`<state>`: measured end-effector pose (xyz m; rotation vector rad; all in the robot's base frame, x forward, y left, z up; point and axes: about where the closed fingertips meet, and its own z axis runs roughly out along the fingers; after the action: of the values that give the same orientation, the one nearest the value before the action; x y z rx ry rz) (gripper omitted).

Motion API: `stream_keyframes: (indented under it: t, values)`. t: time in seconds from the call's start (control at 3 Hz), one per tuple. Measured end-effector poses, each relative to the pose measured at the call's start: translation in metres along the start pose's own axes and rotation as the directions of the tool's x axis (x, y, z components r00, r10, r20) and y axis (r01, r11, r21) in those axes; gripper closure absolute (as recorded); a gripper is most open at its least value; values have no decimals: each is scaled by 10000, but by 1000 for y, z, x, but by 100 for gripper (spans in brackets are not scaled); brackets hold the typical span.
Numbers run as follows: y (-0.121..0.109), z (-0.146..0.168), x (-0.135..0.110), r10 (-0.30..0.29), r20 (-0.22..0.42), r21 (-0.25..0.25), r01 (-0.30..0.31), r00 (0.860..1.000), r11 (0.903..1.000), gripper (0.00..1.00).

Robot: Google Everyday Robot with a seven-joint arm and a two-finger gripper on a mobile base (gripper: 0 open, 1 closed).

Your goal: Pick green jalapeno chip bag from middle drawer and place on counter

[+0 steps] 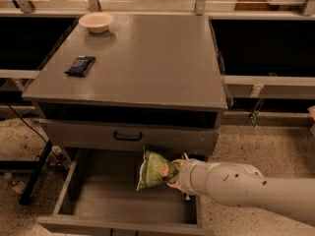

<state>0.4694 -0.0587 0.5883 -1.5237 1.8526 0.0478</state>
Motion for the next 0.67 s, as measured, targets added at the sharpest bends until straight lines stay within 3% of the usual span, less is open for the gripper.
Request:
stream_keyframes:
  t: [0.33,0.67]
  values:
    - [-5,-29,-10,-231,-137,357,236,9996,9991,100]
    - [-23,-78,-26,-829,-517,1139,884,9952,9896,100]
